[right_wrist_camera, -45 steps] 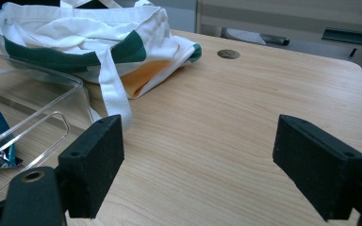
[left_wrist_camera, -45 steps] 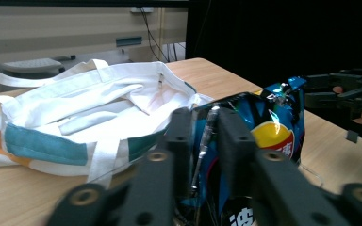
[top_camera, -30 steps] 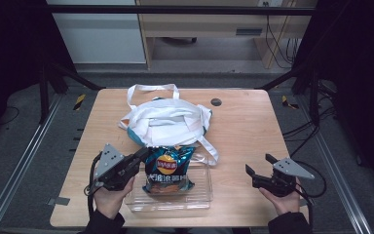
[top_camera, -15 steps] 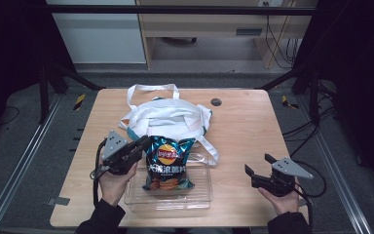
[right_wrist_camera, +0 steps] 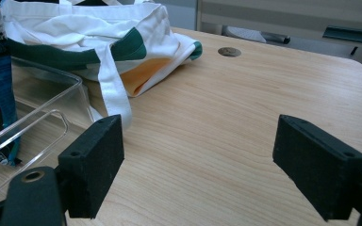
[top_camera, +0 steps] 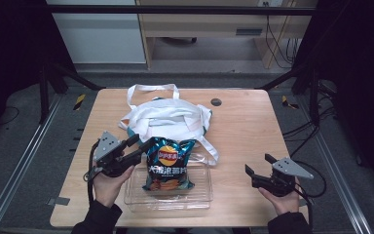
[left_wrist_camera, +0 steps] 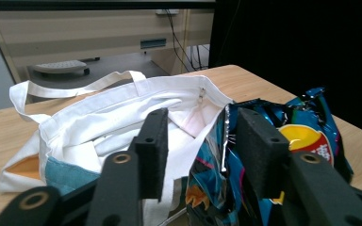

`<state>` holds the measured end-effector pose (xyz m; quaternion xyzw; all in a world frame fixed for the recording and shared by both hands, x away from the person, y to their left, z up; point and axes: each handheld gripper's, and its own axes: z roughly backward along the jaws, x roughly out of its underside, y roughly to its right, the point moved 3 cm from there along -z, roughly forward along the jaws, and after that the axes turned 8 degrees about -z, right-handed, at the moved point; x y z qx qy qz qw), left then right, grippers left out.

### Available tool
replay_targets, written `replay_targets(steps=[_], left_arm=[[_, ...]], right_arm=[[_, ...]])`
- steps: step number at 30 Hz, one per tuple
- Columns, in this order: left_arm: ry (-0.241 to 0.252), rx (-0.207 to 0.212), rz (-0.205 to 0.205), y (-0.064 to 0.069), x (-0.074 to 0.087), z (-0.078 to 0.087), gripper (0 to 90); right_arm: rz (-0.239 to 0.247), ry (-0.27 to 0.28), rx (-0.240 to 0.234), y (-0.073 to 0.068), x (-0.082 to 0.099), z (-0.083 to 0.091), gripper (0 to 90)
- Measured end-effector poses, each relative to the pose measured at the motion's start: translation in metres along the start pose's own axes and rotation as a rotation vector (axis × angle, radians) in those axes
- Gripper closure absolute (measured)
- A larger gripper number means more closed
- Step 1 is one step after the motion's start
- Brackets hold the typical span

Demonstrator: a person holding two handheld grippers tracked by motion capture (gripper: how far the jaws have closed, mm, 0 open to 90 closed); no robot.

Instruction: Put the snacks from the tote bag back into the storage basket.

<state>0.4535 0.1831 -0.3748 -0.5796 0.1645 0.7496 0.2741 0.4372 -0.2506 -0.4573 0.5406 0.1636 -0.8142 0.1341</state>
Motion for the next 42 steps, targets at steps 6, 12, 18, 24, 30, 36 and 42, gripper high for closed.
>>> replay_targets(steps=[6, 12, 18, 24, 30, 36, 42], left_arm=[[-0.003, 0.021, -0.006, -0.005, 0.001, 0.016, 45.1], [-0.015, 0.002, -0.010, -0.017, 0.008, 0.030, 42.0], [-0.054, -0.032, -0.012, -0.031, 0.029, 0.039, 41.1], [-0.078, -0.077, -0.028, -0.041, 0.047, 0.040, 40.4], [-0.096, -0.097, -0.038, -0.047, 0.062, 0.042, 38.2], [-0.145, -0.137, -0.019, -0.060, 0.087, 0.042, 36.3], [-0.176, -0.162, 0.006, -0.071, 0.105, 0.043, 35.7]], right_arm=[[-0.001, 0.002, -0.001, 0.000, 0.000, 0.001, 17.1], [-0.001, 0.001, 0.001, 0.000, 0.000, 0.001, 16.9], [-0.006, 0.003, 0.004, 0.001, 0.000, 0.001, 16.9], [-0.006, 0.003, 0.005, 0.001, 0.000, 0.001, 16.5], [-0.003, -0.001, 0.008, 0.001, 0.001, 0.001, 15.8], [0.001, -0.017, 0.024, 0.002, 0.002, 0.000, 14.9], [-0.002, -0.033, 0.037, 0.003, 0.004, -0.001, 14.8]])
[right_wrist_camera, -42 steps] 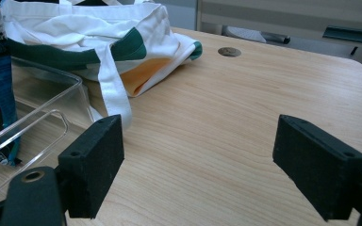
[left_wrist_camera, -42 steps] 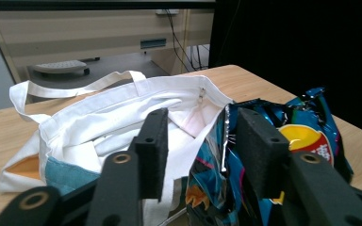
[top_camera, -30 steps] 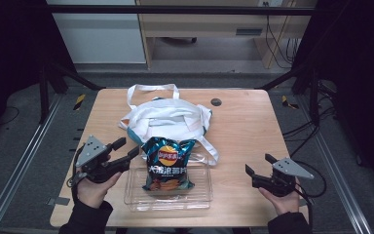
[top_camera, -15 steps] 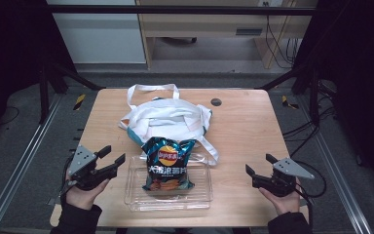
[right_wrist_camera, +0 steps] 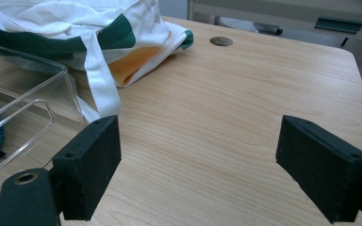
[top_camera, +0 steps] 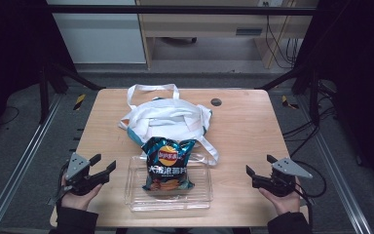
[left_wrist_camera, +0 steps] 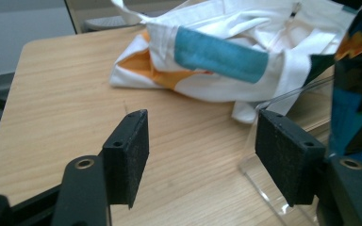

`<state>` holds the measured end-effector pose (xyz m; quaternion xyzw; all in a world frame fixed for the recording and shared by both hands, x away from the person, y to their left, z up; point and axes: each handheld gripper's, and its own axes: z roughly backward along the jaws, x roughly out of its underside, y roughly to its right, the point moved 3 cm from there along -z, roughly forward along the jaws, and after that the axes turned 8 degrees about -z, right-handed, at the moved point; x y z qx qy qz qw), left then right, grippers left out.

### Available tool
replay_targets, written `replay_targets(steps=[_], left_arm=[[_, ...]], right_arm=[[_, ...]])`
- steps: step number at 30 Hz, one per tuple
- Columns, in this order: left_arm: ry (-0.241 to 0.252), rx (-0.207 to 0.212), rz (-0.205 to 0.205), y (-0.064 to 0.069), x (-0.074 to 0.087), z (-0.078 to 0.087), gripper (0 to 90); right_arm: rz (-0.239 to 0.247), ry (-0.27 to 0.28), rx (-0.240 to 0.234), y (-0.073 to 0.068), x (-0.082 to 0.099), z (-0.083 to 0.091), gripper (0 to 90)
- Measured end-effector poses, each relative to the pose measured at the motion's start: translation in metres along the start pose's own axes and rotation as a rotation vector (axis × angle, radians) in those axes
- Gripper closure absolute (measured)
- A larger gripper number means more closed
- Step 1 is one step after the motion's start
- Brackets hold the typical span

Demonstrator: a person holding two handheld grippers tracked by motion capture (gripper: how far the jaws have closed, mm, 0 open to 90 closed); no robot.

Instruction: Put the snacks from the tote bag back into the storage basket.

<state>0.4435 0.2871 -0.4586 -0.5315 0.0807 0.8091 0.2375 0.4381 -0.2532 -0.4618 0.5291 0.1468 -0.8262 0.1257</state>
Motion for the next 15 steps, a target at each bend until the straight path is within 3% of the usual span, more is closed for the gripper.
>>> replay_targets(steps=[10, 15], left_arm=[[-0.052, 0.003, -0.032, -0.002, 0.012, -0.011, 35.5], [-0.062, -0.002, -0.022, -0.006, 0.015, -0.014, 35.4]], right_arm=[[-0.005, -0.040, 0.033, 0.004, 0.004, -0.003, 14.9], [-0.009, -0.054, 0.036, 0.006, 0.006, -0.004, 15.0]])
